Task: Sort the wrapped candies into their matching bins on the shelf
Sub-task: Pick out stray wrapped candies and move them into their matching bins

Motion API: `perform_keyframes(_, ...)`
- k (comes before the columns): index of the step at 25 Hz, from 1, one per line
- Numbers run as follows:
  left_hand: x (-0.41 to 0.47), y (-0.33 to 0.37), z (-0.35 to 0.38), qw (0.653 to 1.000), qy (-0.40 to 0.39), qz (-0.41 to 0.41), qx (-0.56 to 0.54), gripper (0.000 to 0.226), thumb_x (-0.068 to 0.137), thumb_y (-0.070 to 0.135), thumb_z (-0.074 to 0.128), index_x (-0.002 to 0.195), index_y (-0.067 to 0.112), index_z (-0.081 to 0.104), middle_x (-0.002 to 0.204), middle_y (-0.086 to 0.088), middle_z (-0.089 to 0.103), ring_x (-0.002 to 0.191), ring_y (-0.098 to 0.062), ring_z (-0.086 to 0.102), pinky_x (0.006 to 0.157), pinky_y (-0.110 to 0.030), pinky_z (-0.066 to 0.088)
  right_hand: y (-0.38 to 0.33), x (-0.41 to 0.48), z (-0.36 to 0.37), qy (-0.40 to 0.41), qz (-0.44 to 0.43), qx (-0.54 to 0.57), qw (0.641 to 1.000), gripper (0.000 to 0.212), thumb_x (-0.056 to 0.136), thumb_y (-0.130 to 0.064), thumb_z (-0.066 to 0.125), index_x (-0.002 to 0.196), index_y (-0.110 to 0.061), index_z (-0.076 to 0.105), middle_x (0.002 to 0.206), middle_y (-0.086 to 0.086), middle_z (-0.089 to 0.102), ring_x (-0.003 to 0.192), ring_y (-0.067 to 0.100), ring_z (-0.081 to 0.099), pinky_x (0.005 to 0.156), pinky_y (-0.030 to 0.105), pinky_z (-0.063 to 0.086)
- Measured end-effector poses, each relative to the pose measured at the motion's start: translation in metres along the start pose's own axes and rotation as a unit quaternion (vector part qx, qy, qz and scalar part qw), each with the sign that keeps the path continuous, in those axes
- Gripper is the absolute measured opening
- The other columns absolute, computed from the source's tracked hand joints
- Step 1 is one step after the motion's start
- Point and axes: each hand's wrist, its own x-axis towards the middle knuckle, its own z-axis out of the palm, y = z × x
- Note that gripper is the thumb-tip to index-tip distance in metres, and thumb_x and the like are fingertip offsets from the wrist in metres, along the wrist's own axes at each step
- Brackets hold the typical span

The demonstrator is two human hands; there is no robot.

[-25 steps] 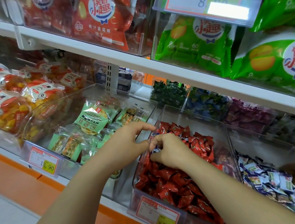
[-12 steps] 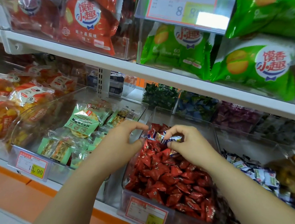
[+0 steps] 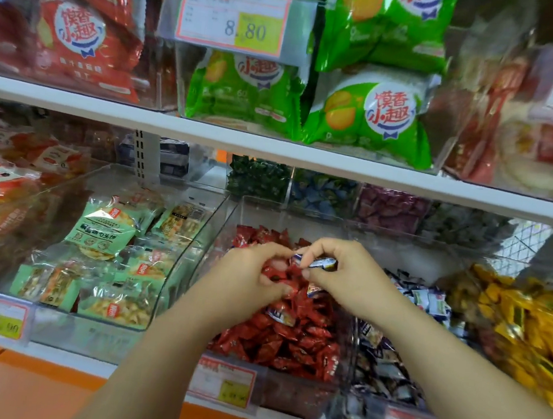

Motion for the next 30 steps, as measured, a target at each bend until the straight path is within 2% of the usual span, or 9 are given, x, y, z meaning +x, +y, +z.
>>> perform_keyframes(5,0.007,0.000,0.010,0.998,-0.036,-0.029,-0.040,0.033,0.079,0.022,0.073,0.105,0.033,0.056,0.096,0.012,0.063,0.069,0.000,0.058,0.071,-0.014,0.050,0.007,-0.005,-0.006,0.014,-0.005,0.008,1.000,0.022,0.085,-0.009,0.064,0.070,-0.025,0.059,0.098,-0.020,0.061,0.090,-0.010,0.053,0.065,-0.001,0.039)
perform_keyframes(11,0.009,-0.004,0.011,0.990,-0.118,-0.050,0.063,0.034,0.074,0.020,0.078,0.103,0.023,0.061,0.093,0.012,0.057,0.068,0.004,0.050,0.059,-0.001,0.037,0.036,-0.019,-0.031,0.147,0.029,0.007,0.989,0.024,0.088,-0.002,0.058,0.072,-0.020,0.058,0.115,-0.009,0.063,0.074,-0.004,0.060,0.055,0.018,0.047)
perform_keyframes(14,0.007,-0.008,0.008,0.985,-0.147,-0.063,0.058,0.042,0.073,0.022,0.079,0.110,0.027,0.058,0.105,0.012,0.058,0.075,0.002,0.053,0.065,-0.003,0.039,0.055,-0.027,-0.032,0.136,0.058,-0.030,0.989,0.024,0.088,-0.004,0.059,0.075,-0.023,0.058,0.126,-0.003,0.060,0.107,0.013,0.059,0.075,0.017,0.045)
perform_keyframes(16,0.005,-0.010,0.006,0.985,-0.143,-0.065,0.065,0.040,0.075,0.019,0.077,0.108,0.029,0.057,0.104,0.012,0.058,0.075,-0.001,0.052,0.062,-0.002,0.038,0.063,-0.032,-0.032,0.096,0.080,-0.045,0.991,0.026,0.089,-0.003,0.058,0.084,-0.028,0.060,0.133,0.001,0.055,0.116,0.023,0.056,0.089,0.030,0.048)
perform_keyframes(19,0.004,-0.003,-0.004,0.994,-0.075,-0.065,0.051,0.030,0.079,0.016,0.073,0.103,0.029,0.060,0.099,0.009,0.061,0.069,0.002,0.050,0.056,-0.002,0.039,0.067,-0.037,-0.041,0.081,0.100,-0.070,0.989,0.028,0.091,-0.008,0.056,0.111,-0.028,0.062,0.138,-0.002,0.049,0.087,0.022,0.065,0.070,0.027,0.052)
perform_keyframes(21,0.005,0.014,-0.005,0.999,0.004,-0.031,0.031,0.025,0.081,0.019,0.072,0.101,0.029,0.061,0.094,0.012,0.062,0.067,0.005,0.051,0.057,-0.003,0.040,0.070,-0.041,-0.048,0.112,0.085,-0.068,0.988,0.029,0.091,-0.011,0.057,0.115,-0.027,0.062,0.130,-0.005,0.054,0.073,0.006,0.058,0.060,0.012,0.041)
perform_keyframes(23,0.010,0.042,0.008,0.997,0.068,0.035,-0.007,0.021,0.081,0.022,0.071,0.096,0.031,0.060,0.091,0.015,0.060,0.076,0.007,0.054,0.068,-0.006,0.044,0.074,-0.048,-0.054,0.146,0.078,-0.041,0.985,0.024,0.090,-0.012,0.058,0.109,-0.026,0.064,0.117,-0.010,0.058,0.079,-0.003,0.052,0.068,0.013,0.039)
perform_keyframes(26,0.023,0.079,0.055,0.991,0.052,0.125,0.017,0.014,0.084,0.026,0.067,0.090,0.031,0.056,0.095,0.014,0.054,0.084,0.000,0.052,0.081,-0.018,0.046,0.081,-0.064,-0.062,0.201,0.090,0.004,0.975,0.017,0.088,-0.011,0.060,0.097,-0.024,0.068,0.102,-0.011,0.063,0.101,0.006,0.056,0.082,0.021,0.041)
perform_keyframes(30,0.038,0.087,0.096,0.987,0.027,0.140,0.075,0.006,0.087,0.028,0.062,0.087,0.028,0.056,0.097,0.008,0.055,0.090,-0.011,0.054,0.089,-0.035,0.044,0.090,-0.079,-0.074,0.217,0.099,0.032,0.971,0.016,0.088,-0.009,0.061,0.090,-0.023,0.068,0.091,-0.013,0.063,0.088,-0.001,0.058,0.068,0.005,0.039)
